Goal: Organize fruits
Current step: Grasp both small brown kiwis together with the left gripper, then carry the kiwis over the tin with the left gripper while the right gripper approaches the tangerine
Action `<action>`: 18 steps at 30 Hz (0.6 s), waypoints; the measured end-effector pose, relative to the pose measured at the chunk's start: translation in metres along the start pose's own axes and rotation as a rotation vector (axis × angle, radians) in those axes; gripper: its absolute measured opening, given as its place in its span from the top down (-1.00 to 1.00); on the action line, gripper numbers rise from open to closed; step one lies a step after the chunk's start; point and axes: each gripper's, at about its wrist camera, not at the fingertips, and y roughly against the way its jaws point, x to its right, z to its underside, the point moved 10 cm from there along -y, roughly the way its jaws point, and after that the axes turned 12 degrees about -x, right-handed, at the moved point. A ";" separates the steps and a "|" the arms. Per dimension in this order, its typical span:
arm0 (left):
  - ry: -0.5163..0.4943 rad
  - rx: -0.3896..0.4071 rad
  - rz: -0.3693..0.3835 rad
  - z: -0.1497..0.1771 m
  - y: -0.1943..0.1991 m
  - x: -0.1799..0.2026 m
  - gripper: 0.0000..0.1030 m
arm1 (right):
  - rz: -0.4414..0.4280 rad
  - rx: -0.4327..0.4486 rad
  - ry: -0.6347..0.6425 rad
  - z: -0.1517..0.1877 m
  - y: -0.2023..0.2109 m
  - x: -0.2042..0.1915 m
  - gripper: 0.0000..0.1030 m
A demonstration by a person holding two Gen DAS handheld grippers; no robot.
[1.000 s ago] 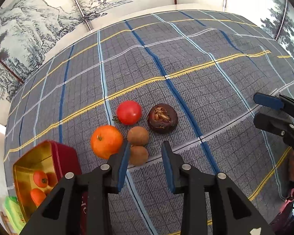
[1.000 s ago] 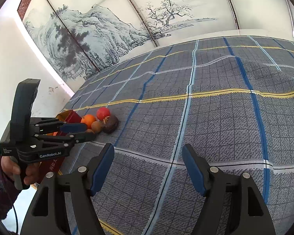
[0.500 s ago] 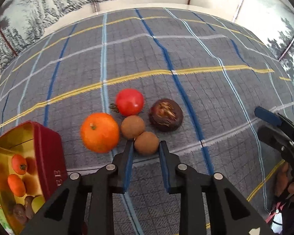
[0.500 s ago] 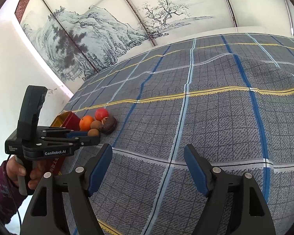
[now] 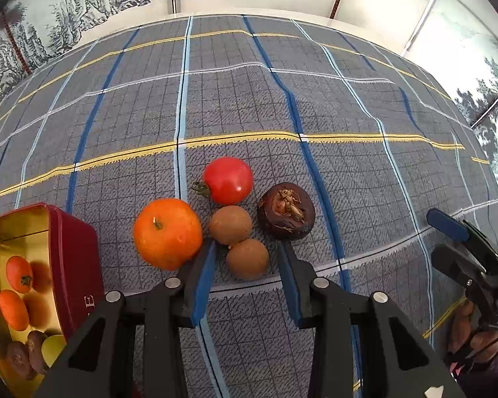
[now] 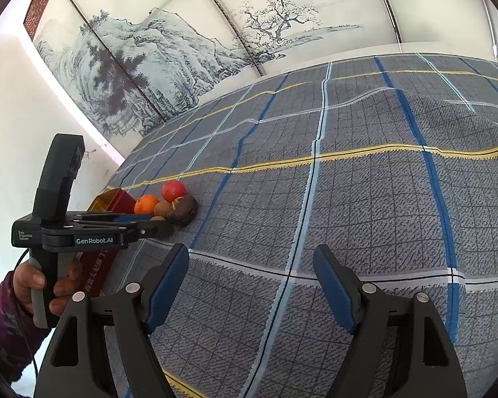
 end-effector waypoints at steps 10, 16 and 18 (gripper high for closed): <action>0.070 0.126 0.073 0.049 0.030 0.006 0.58 | 0.007 -0.005 -0.019 -0.001 -0.002 0.004 -0.52; 0.076 0.215 0.103 0.087 0.076 0.001 0.58 | 0.023 -0.052 0.127 -0.006 -0.008 -0.027 -0.52; 0.080 0.242 0.094 0.094 0.088 -0.003 0.58 | -0.012 -0.059 0.215 -0.011 -0.009 -0.055 -0.52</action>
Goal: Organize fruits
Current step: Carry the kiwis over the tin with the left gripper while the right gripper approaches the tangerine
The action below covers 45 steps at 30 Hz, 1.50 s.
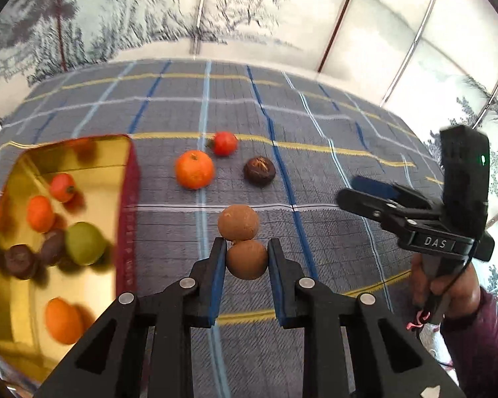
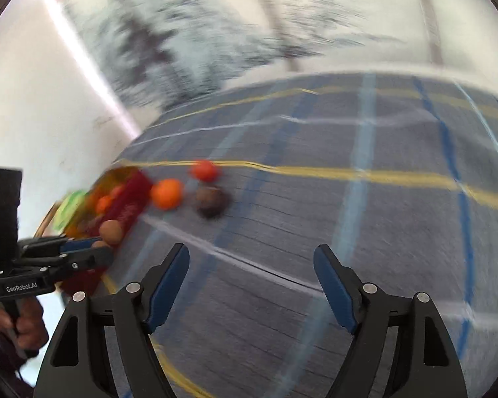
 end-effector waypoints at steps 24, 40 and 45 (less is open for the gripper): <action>0.134 0.089 0.035 0.025 0.054 -0.058 0.58 | 0.074 -0.214 0.367 -0.068 -0.140 -0.113 0.19; 0.216 0.113 -0.046 0.056 0.078 -0.103 0.58 | 0.113 -0.139 0.289 0.016 -0.082 -0.113 0.20; 0.227 0.115 -0.114 0.063 0.079 -0.124 0.58 | 0.114 -0.136 0.268 0.017 -0.080 -0.109 0.20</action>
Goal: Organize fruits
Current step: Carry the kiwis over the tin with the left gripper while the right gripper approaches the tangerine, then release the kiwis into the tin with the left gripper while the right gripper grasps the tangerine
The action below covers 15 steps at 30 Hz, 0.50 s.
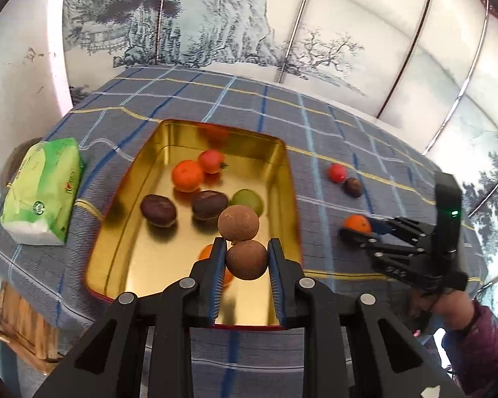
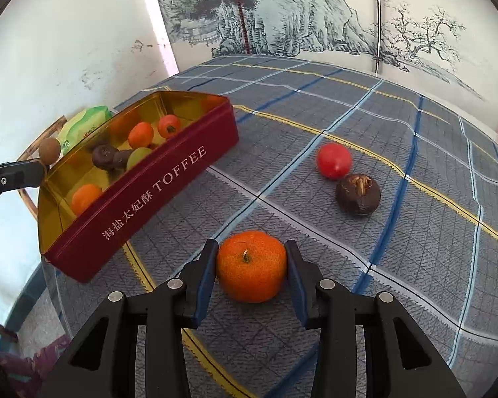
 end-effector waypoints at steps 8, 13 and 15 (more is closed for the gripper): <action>0.068 -0.028 -0.039 0.005 -0.020 -0.035 0.58 | -0.006 -0.003 -0.011 -0.001 -0.001 0.001 0.20; 0.057 -0.019 -0.071 0.001 -0.024 -0.040 0.58 | -0.010 -0.011 -0.013 0.001 -0.003 0.002 0.20; 0.050 -0.018 -0.093 0.001 -0.026 -0.043 0.58 | -0.011 -0.013 -0.014 0.001 -0.004 0.002 0.20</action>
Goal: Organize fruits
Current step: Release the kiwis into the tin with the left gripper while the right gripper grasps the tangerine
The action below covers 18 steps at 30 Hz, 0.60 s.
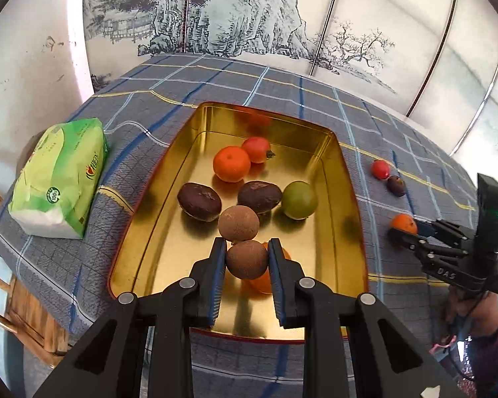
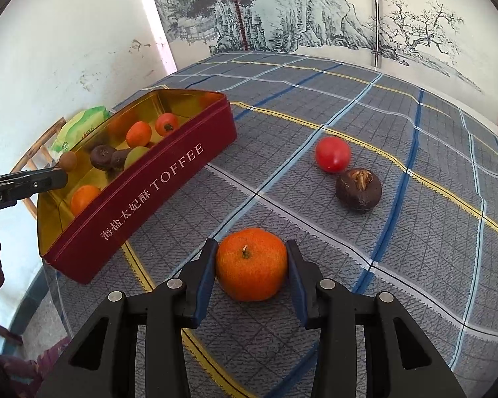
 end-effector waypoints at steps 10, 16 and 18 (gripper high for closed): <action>-0.022 -0.005 -0.050 0.002 -0.010 -0.006 0.58 | 0.001 0.000 0.000 0.000 0.000 0.000 0.20; -0.041 0.000 -0.082 0.003 -0.013 -0.006 0.57 | 0.001 -0.001 0.001 0.000 0.000 0.000 0.20; -0.048 0.003 -0.091 0.003 -0.013 -0.006 0.56 | 0.001 -0.001 0.001 0.000 0.000 -0.001 0.20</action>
